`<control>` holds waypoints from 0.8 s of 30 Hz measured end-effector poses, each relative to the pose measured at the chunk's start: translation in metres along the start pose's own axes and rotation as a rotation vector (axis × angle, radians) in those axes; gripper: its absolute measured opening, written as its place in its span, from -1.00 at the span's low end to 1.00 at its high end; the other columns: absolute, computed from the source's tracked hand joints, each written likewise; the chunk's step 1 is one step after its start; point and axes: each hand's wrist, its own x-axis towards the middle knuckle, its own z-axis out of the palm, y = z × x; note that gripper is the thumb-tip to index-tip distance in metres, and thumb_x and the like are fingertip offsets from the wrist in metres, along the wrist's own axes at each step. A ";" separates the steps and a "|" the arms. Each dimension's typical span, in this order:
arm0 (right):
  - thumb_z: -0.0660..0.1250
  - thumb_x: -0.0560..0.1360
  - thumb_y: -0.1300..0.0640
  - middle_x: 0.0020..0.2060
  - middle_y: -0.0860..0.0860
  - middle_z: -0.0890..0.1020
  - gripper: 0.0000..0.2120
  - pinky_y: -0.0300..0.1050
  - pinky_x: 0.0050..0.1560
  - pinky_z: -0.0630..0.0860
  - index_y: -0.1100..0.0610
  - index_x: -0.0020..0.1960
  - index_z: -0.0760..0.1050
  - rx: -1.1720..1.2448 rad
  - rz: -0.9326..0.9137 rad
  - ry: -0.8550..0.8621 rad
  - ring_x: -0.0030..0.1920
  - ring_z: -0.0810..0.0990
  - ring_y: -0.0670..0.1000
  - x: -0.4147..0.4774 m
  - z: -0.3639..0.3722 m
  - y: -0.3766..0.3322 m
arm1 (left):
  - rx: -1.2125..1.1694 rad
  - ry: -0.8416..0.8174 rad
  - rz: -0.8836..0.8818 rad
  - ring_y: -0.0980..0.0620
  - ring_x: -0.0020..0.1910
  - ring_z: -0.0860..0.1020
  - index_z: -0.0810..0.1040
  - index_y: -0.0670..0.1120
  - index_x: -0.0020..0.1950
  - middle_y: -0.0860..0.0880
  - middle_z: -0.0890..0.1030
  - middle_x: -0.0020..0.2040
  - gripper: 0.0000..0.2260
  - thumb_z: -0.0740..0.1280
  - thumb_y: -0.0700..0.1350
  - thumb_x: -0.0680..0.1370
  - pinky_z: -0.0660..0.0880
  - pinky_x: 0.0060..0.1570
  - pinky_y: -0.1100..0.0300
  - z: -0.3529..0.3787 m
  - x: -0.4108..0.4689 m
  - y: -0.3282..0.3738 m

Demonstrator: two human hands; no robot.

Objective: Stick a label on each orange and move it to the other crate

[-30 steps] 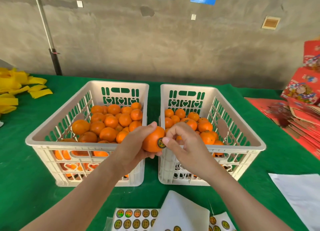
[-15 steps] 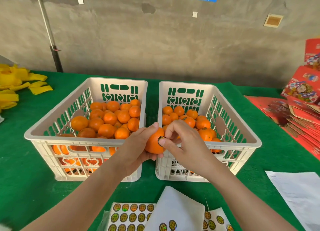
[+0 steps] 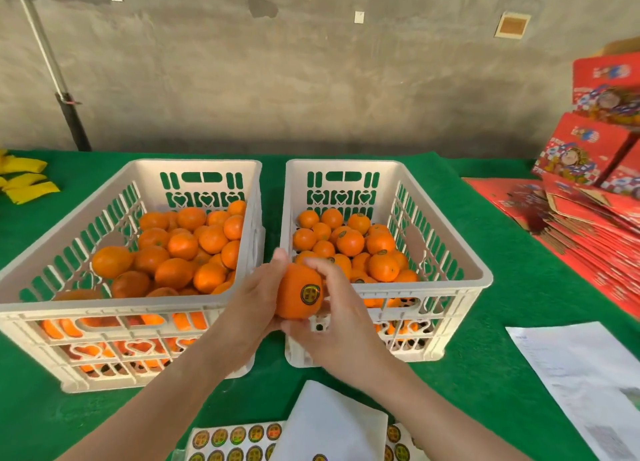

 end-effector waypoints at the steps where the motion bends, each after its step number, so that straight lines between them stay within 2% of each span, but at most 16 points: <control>1: 0.53 0.34 0.07 0.14 -0.14 0.43 -0.36 -0.21 0.04 0.52 -0.12 0.28 0.25 0.014 -0.006 0.055 0.11 0.48 -0.17 0.005 -0.006 0.001 | 0.034 0.015 0.033 -0.05 -0.08 0.67 0.59 0.01 0.08 -0.13 0.68 -0.06 -0.42 0.05 0.39 0.42 0.59 -0.11 0.03 0.005 0.005 0.004; 3: 0.56 0.29 0.09 0.10 -0.23 0.44 -0.38 -0.27 -0.03 0.54 -0.18 0.19 0.29 0.081 -0.009 0.137 0.07 0.51 -0.19 0.020 -0.025 0.003 | 0.199 0.081 0.196 0.03 -0.03 0.65 0.59 0.03 0.09 -0.07 0.67 -0.05 -0.39 -0.07 0.39 0.50 0.58 -0.06 0.16 0.012 0.025 0.008; 4: 0.55 0.27 0.08 0.08 -0.28 0.43 -0.39 -0.32 -0.06 0.52 -0.21 0.16 0.30 0.108 0.008 0.167 0.06 0.50 -0.22 0.030 -0.036 0.004 | 0.328 0.120 0.291 0.04 -0.04 0.63 0.56 -0.01 0.11 -0.05 0.65 -0.07 -0.46 -0.05 0.31 0.57 0.55 -0.07 0.21 0.016 0.038 0.008; 6: 0.54 0.27 0.10 0.06 -0.27 0.40 -0.41 -0.34 -0.07 0.46 -0.20 0.13 0.29 0.073 0.067 0.242 0.05 0.48 -0.20 0.058 -0.060 0.016 | 0.648 0.222 0.370 0.02 -0.13 0.55 0.47 -0.07 0.04 0.00 0.57 -0.15 -0.75 0.06 0.02 0.66 0.44 -0.16 0.24 0.023 0.066 0.004; 8: 0.55 0.28 0.15 0.06 -0.14 0.44 -0.43 -0.32 -0.14 0.39 -0.09 0.15 0.31 -0.010 0.160 0.325 0.05 0.48 -0.09 0.095 -0.086 0.041 | 0.966 0.217 0.352 0.02 -0.16 0.51 0.47 -0.10 0.04 0.01 0.52 -0.16 -0.84 0.10 -0.12 0.65 0.41 -0.17 0.17 0.030 0.088 -0.006; 10: 0.54 0.29 0.19 0.13 0.03 0.46 -0.41 -0.23 -0.13 0.41 0.04 0.22 0.34 -0.083 0.311 0.338 0.09 0.49 0.04 0.134 -0.109 0.072 | 1.292 0.123 0.331 0.02 -0.17 0.52 0.53 -0.13 0.04 0.00 0.53 -0.15 -0.77 0.10 -0.11 0.64 0.46 -0.19 0.15 0.036 0.097 -0.019; 11: 0.54 0.30 0.20 0.16 0.08 0.45 -0.38 -0.16 -0.09 0.43 0.09 0.27 0.34 -0.151 0.399 0.303 0.12 0.48 0.08 0.151 -0.118 0.090 | 1.353 0.105 0.313 0.03 -0.22 0.52 0.54 -0.10 0.01 0.00 0.54 -0.17 -0.76 0.09 -0.08 0.64 0.45 -0.26 0.17 0.036 0.099 -0.022; 13: 0.51 0.32 0.22 0.13 0.13 0.46 -0.40 -0.12 -0.11 0.45 0.15 0.28 0.34 -0.365 0.534 0.156 0.10 0.49 0.11 0.175 -0.125 0.123 | 1.356 0.111 0.229 0.07 -0.34 0.46 0.51 -0.07 -0.07 -0.01 0.55 -0.15 -0.78 0.11 -0.06 0.63 0.35 -0.42 0.22 0.035 0.104 -0.022; 15: 0.45 0.34 0.24 0.06 0.15 0.48 -0.54 -0.12 -0.20 0.47 0.19 0.17 0.36 -0.574 0.569 0.026 -0.02 0.50 0.10 0.191 -0.121 0.151 | 1.347 0.133 0.195 0.05 -0.36 0.48 0.46 -0.06 -0.14 0.01 0.56 -0.12 -0.80 0.11 -0.07 0.61 0.34 -0.45 0.21 0.035 0.108 -0.021; 18: 0.36 0.42 0.30 0.19 0.20 0.44 -0.50 0.05 -0.01 0.54 0.20 0.32 0.29 -0.712 0.581 -0.025 0.11 0.51 0.20 0.203 -0.105 0.180 | 1.300 0.134 0.179 0.02 -0.27 0.53 0.45 -0.04 -0.07 0.02 0.55 -0.25 -0.83 0.12 -0.03 0.61 0.47 -0.30 0.14 0.036 0.106 -0.021; 22: 0.33 0.48 0.27 0.28 0.23 0.40 -0.44 0.10 0.09 0.49 0.17 0.41 0.19 -0.800 0.554 -0.098 0.22 0.46 0.25 0.205 -0.094 0.202 | 1.282 0.153 0.175 0.02 -0.19 0.55 0.51 0.02 -0.03 0.03 0.59 -0.17 -0.85 0.16 -0.01 0.59 0.54 -0.17 0.11 0.036 0.106 -0.019; 24: 0.32 0.50 0.23 0.39 0.24 0.29 -0.35 0.19 0.25 0.39 0.13 0.48 0.08 -0.763 0.614 -0.105 0.35 0.33 0.29 0.201 -0.090 0.201 | 1.268 0.158 0.169 0.04 -0.20 0.55 0.51 0.03 -0.04 0.04 0.59 -0.17 -0.87 0.18 0.00 0.57 0.55 -0.17 0.12 0.036 0.105 -0.018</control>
